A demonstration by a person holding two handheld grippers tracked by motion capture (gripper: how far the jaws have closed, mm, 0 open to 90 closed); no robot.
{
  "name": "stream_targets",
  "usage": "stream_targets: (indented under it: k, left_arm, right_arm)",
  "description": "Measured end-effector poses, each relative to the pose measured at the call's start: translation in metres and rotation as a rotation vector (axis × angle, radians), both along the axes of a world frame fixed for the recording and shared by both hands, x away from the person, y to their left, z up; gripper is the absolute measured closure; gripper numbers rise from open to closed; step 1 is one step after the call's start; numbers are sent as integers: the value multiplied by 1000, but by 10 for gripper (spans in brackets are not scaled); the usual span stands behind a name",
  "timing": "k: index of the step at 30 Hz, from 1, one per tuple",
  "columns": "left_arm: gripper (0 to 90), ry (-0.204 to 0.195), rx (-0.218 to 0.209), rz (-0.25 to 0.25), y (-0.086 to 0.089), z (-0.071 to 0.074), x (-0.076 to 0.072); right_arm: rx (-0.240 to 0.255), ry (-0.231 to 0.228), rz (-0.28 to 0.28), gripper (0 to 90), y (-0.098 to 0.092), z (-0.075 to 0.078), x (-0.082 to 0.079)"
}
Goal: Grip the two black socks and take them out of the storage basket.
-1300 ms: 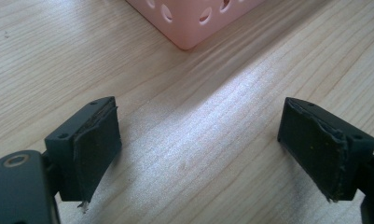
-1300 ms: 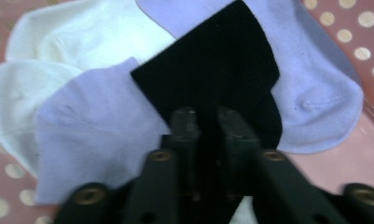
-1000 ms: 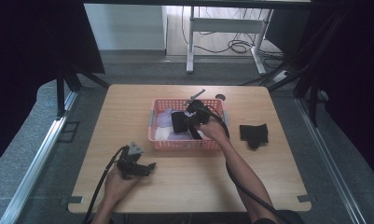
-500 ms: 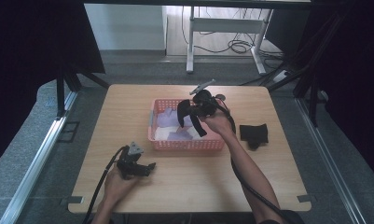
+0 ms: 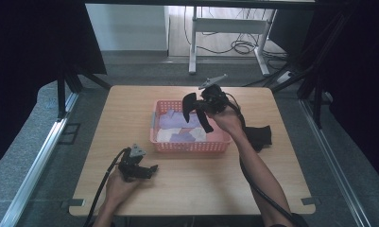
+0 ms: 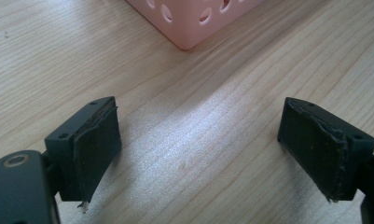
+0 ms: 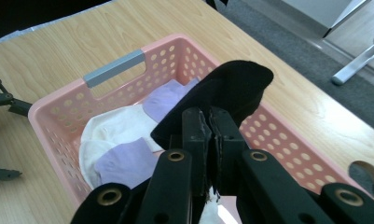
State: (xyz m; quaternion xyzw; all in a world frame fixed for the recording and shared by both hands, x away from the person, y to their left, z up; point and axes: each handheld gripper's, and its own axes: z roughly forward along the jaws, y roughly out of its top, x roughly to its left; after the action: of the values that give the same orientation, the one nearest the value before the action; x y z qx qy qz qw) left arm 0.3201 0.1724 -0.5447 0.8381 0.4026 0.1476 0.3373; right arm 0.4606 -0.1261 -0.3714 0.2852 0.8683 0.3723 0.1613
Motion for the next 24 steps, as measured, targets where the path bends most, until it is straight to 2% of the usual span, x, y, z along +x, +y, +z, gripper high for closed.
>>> stream_targets:
  k: [11,18,19,24]
  left_arm:
    - [128,0,0,0,0,0,0]
    - [128,0,0,0,0,0,0]
    - [128,0,0,1,0,0,0]
    - [128,0,0,0,0,0,0]
  right_arm:
    - [26,-31,-26,860,-20,16,-7]
    - [41,-54,-67,860,-45,26,-11]
    - [52,-54,-86,860,-54,28,-12]
    - [55,-58,-118,860,-70,30,-12]
